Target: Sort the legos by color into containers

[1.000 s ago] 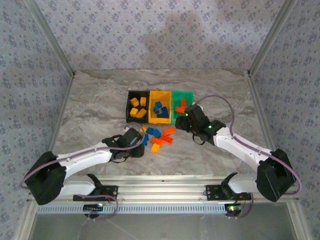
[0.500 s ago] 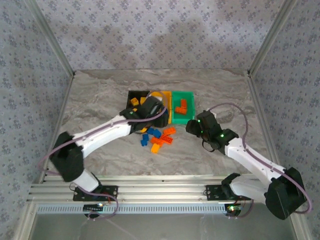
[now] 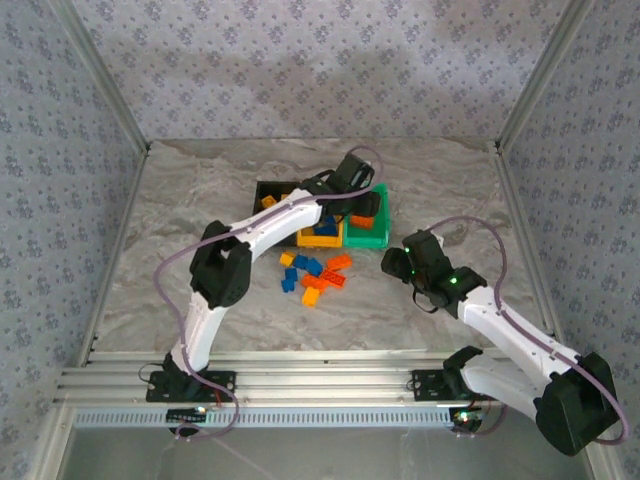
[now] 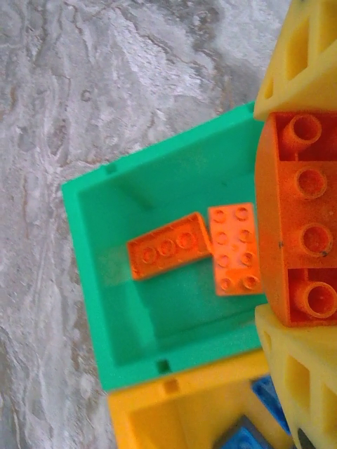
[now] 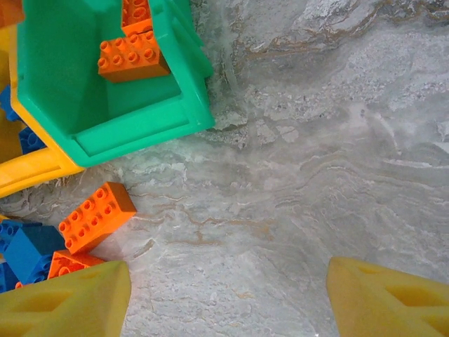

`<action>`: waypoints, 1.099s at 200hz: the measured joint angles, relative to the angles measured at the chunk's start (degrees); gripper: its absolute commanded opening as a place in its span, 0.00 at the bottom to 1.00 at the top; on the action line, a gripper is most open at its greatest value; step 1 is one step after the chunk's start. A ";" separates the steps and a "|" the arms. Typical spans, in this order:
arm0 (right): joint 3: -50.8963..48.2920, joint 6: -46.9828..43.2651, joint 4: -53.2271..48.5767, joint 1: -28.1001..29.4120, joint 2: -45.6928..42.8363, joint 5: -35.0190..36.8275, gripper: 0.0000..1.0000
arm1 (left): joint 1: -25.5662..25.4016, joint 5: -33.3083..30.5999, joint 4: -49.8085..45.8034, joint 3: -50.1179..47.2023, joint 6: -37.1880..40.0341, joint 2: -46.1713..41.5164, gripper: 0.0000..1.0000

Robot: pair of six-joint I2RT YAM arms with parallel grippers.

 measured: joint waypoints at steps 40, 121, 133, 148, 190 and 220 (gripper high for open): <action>0.00 0.02 0.02 -0.13 -0.11 -0.04 0.77 | 0.24 0.90 -3.41 8.96 -0.90 5.35 0.87; -0.04 0.00 1.05 -0.28 -0.46 -2.10 0.77 | -0.15 2.89 -1.60 0.13 -2.12 -2.32 0.99; -0.09 0.00 1.92 -0.20 -0.24 -2.93 0.78 | -0.57 3.26 0.83 -7.96 -2.58 -8.37 0.99; -0.09 -0.02 3.32 0.33 0.76 -3.91 0.78 | -1.03 3.78 4.00 -17.84 -3.30 -17.22 0.99; 0.07 0.00 8.37 6.69 8.09 -5.70 0.76 | -2.82 1.99 13.88 -45.38 -7.04 -44.68 0.99; 2.16 0.04 11.19 13.20 16.37 -5.55 0.75 | -5.31 -2.58 15.85 -62.25 -10.47 -58.62 0.99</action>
